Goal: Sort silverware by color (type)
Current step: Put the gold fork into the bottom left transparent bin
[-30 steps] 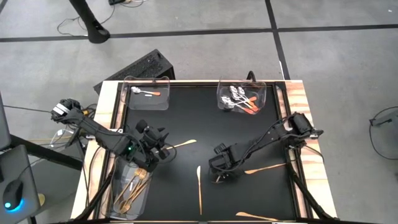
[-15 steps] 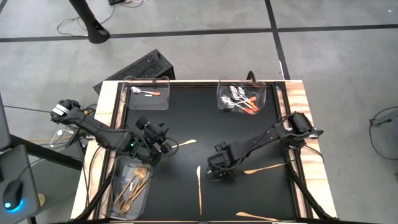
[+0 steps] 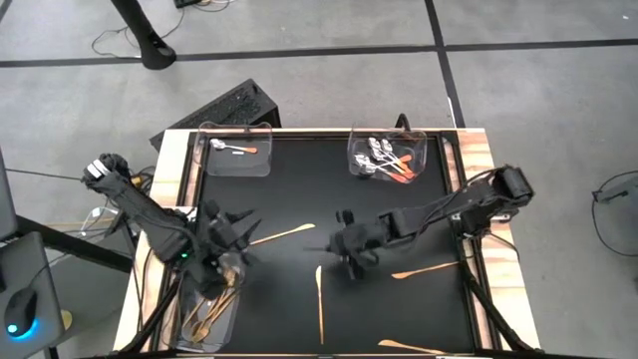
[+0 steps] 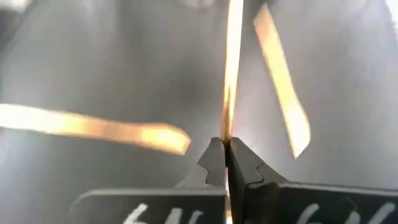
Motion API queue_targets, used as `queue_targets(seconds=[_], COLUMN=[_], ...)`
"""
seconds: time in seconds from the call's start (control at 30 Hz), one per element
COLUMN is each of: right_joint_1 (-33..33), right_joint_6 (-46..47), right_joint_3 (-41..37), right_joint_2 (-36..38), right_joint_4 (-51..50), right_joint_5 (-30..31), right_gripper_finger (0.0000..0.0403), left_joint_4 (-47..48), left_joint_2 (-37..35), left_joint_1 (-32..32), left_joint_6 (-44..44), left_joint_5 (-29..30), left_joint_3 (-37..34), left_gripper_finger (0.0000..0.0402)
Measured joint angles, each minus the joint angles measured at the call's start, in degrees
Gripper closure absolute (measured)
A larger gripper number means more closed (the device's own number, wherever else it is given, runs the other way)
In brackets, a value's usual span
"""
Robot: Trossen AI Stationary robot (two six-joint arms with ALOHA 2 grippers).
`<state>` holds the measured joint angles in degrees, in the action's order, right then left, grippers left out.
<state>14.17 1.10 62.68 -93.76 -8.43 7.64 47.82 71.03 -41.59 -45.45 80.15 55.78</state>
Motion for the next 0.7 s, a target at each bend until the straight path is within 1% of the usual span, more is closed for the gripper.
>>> queue_targets(seconds=[0.1,0.17,0.2,0.3,0.33,0.4,0.47,0.53,0.63,0.7], right_joint_1=[-1.73,-2.81,-3.24,-4.33,-4.65,-5.04,-5.09,-5.07,-5.07,-5.07], right_joint_6=[-0.02,-0.40,-0.50,-0.85,-1.19,-1.38,-1.59,-1.62,-1.77,-1.77], right_joint_3=[-4.12,-6.61,-7.90,-9.76,-10.05,-9.83,-9.84,-8.75,-7.50,-6.82], right_joint_2=[2.09,2.09,1.85,-0.47,-1.39,-4.23,-6.33,-8.44,-10.13,-11.30], right_joint_4=[13.13,23.35,27.62,42.38,45.36,52.46,56.08,57.34,57.55,58.27], right_joint_5=[-0.16,-2.21,-3.44,-6.33,-7.24,-7.73,-8.00,-8.20,-8.13,-7.96], right_gripper_finger=[0.0396,0.0396,0.0396,0.0396,0.0396,0.0396,0.0396,0.0396,0.0396,0.0396], left_joint_4=[-0.03,-0.35,-0.37,-2.66,-4.65,-9.22,-13.70,-17.21,-22.65,-27.23], left_joint_2=[-0.81,-0.92,-0.95,-0.37,-0.02,0.61,1.02,1.11,1.11,1.11], left_joint_1=[-2.24,-2.67,-2.37,0.39,1.47,3.38,5.11,6.71,8.41,9.39], left_joint_6=[1.07,0.85,0.78,0.95,1.45,3.77,6.06,9.04,14.51,19.82], left_joint_5=[0.88,-0.14,-1.96,-10.95,-12.90,-14.72,-15.22,-15.45,-15.56,-18.68], left_joint_3=[0.71,0.40,0.09,-1.14,-1.57,-1.90,-2.09,-2.17,-2.22,-2.22], left_gripper_finger=[0.0287,0.0287,0.0288,0.0293,0.0296,0.0299,0.0301,0.0298,0.0282,0.0266])
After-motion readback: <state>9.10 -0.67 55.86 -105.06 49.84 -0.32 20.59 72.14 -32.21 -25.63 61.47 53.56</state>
